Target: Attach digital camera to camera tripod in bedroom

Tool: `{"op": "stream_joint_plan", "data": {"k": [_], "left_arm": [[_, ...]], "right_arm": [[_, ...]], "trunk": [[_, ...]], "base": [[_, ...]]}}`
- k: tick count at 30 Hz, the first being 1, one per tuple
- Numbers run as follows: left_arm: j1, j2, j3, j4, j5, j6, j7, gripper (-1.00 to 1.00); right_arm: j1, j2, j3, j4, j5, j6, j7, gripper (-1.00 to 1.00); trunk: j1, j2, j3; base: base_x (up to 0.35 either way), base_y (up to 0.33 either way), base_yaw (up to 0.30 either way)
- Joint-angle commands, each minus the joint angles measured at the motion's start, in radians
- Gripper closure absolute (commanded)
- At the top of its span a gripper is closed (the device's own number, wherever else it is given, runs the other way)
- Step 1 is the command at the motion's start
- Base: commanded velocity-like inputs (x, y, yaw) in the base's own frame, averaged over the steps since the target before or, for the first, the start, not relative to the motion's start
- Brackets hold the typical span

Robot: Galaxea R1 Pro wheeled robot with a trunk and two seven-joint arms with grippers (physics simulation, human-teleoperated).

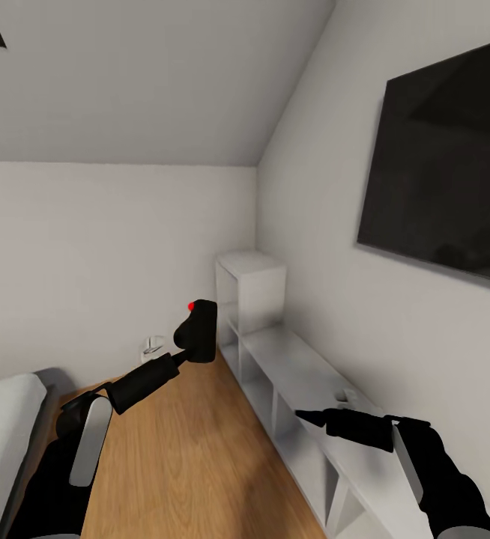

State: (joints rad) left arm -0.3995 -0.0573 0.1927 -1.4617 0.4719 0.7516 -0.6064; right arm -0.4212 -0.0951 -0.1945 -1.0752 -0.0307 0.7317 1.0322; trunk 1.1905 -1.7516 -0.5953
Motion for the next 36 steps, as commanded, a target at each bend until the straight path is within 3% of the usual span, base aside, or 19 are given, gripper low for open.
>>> {"op": "stream_joint_plan", "data": {"k": [1, 36], "left_arm": [[-0.001, -0.001, 0.003, 0.0, 0.002, 0.006, -0.004, 1.0], [-0.001, -0.001, 0.004, 0.0, 0.006, 0.006, -0.011, 1.0]], "right_arm": [[-0.001, 0.0, -0.001, 0.0, -0.003, 0.008, 0.002, -1.0], [-0.001, 0.001, 0.0, 0.004, -0.003, 0.007, -0.001, -1.0]], "trunk": [[-0.004, 0.007, 0.002], [-0.138, 0.252, 0.112]], "base": [[0.0, 0.0, 0.0], [0.0, 0.0, 0.0]]}}
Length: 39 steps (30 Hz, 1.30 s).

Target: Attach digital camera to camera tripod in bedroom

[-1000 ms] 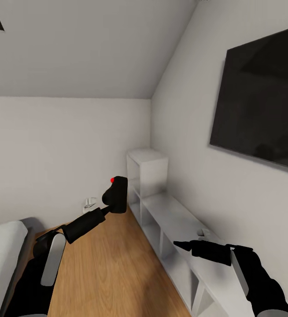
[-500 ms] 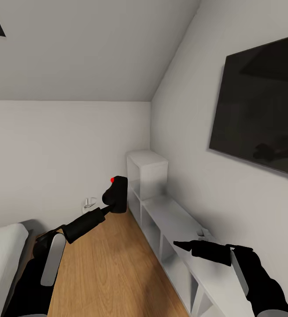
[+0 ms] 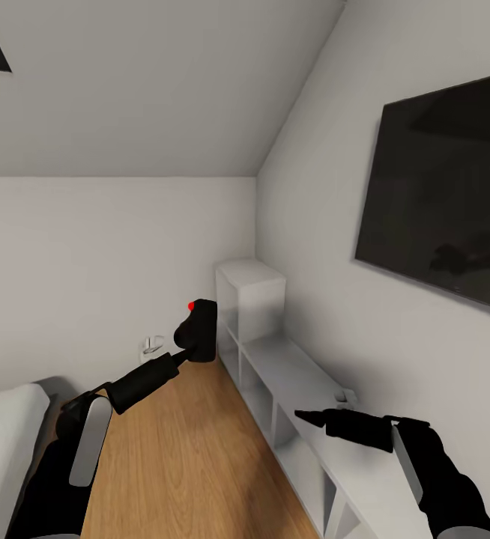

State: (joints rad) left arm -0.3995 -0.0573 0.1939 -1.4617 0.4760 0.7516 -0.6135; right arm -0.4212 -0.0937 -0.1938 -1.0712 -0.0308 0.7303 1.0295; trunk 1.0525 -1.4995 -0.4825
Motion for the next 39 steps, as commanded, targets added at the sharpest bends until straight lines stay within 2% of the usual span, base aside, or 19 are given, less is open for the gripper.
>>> {"op": "stream_joint_plan", "data": {"k": [1, 39], "left_arm": [[-0.001, -0.001, 0.002, 0.0, 0.003, 0.006, -0.004, 1.0], [-0.001, -0.001, 0.004, 0.017, 0.001, 0.006, -0.003, 1.0]], "right_arm": [[-0.001, 0.0, -0.001, 0.002, -0.003, 0.008, 0.002, -1.0], [-0.001, -0.002, -0.002, 0.025, -0.001, 0.006, 0.004, -1.0]], "trunk": [[-0.004, 0.007, 0.002], [-0.15, 0.273, 0.121]], "base": [[0.0, 0.0, 0.0], [0.0, 0.0, 0.0]]}}
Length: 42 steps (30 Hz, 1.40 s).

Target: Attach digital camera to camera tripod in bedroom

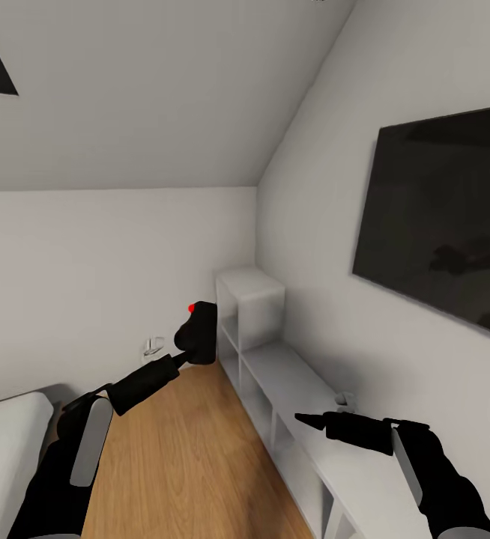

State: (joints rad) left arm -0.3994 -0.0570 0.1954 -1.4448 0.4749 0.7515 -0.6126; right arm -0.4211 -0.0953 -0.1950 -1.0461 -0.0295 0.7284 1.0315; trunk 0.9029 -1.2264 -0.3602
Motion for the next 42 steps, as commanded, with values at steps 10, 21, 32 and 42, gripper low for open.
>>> {"op": "stream_joint_plan", "data": {"k": [10, 21, 32, 42], "left_arm": [[-0.001, -0.001, 0.002, 0.0, 0.002, 0.005, -0.004, 1.0], [-0.001, 0.0, 0.001, 0.0, 0.002, 0.006, -0.002, 1.0], [-0.001, 0.0, 0.003, 0.056, -0.008, 0.004, 0.021, 1.0], [0.0, 0.047, 0.072, 0.153, -0.017, 0.017, 0.112, 1.0]], "right_arm": [[-0.001, 0.0, 0.0, 0.0, -0.002, 0.008, 0.001, -1.0], [-0.001, 0.001, 0.0, 0.0, -0.002, 0.006, -0.002, -1.0], [-0.001, -0.006, -0.001, 0.122, 0.002, 0.003, -0.033, -1.0], [-0.001, -0.035, -0.004, 0.359, 0.122, -0.069, -0.08, -1.0]], "trunk": [[-0.038, 0.07, 0.03], [-0.081, 0.147, 0.065], [-0.123, 0.224, 0.099], [-0.161, 0.294, 0.131]], "base": [[0.0, 0.0, 0.0], [0.0, 0.0, 0.0], [0.0, 0.0, 0.0], [0.0, 0.0, 0.0]]}}
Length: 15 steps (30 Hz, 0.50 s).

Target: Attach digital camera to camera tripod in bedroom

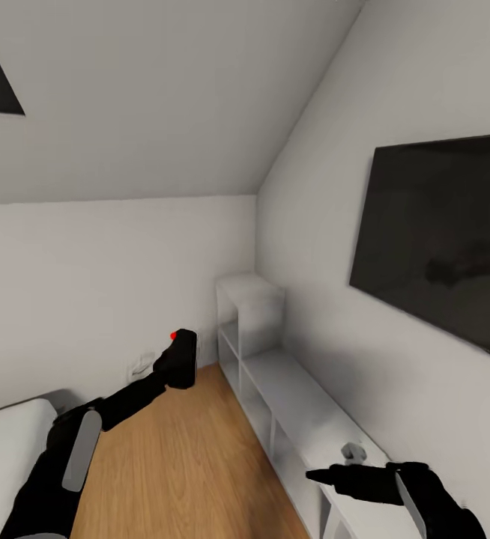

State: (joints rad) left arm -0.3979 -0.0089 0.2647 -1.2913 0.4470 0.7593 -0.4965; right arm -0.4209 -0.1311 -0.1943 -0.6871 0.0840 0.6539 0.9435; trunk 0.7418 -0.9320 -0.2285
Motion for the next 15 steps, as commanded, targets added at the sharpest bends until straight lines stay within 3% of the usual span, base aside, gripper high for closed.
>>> {"op": "stream_joint_plan", "data": {"k": [1, 6, 12, 15], "left_arm": [[0.0, 0.003, 0.008, 0.016, 0.01, 0.011, 0.001, 1.0], [0.009, 0.018, 0.024, 0.181, -0.009, 0.012, 0.021, 1.0], [0.012, 0.023, 0.028, 0.37, -0.039, -0.009, 0.028, 1.0], [0.012, 0.024, 0.027, 0.463, -0.055, -0.056, 0.03, 1.0]], "right_arm": [[-0.001, 0.0, -0.005, 0.02, 0.021, -0.011, -0.004, -1.0], [-0.001, -0.005, -0.006, 0.162, 0.067, -0.121, -0.11, -1.0], [-0.001, -0.008, -0.006, 0.318, 0.08, -0.24, -0.232, -1.0], [-0.001, -0.009, -0.006, 0.408, 0.083, -0.316, -0.287, -1.0]], "trunk": [[-0.004, 0.006, 0.002], [-0.023, 0.041, 0.018], [-0.046, 0.083, 0.036], [-0.057, 0.104, 0.046]], "base": [[0.0, 0.0, 0.0], [0.0, 0.0, 0.0], [0.0, 0.0, 0.0], [0.0, 0.0, 0.0]]}}
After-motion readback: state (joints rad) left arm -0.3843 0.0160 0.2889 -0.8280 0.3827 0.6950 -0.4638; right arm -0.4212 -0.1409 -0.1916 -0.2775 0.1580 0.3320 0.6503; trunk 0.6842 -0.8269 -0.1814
